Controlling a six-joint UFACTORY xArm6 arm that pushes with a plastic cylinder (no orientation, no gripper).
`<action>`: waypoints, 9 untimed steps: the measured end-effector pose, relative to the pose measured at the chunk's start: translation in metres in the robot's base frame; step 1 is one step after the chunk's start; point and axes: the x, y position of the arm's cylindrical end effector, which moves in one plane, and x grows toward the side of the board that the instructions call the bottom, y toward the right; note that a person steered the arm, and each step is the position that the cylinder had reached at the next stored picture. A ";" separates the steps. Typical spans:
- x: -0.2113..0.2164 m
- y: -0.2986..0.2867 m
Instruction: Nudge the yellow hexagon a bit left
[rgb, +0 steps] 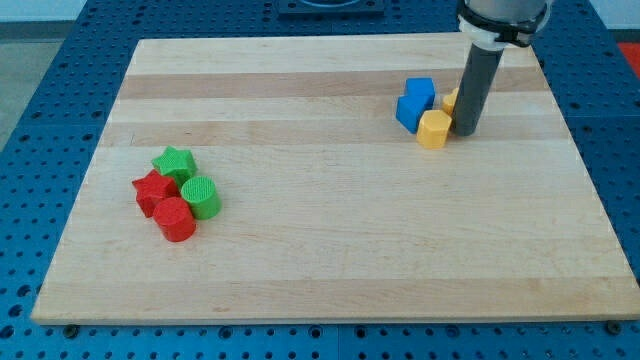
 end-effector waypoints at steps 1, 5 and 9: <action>0.000 -0.032; 0.004 -0.063; 0.016 -0.083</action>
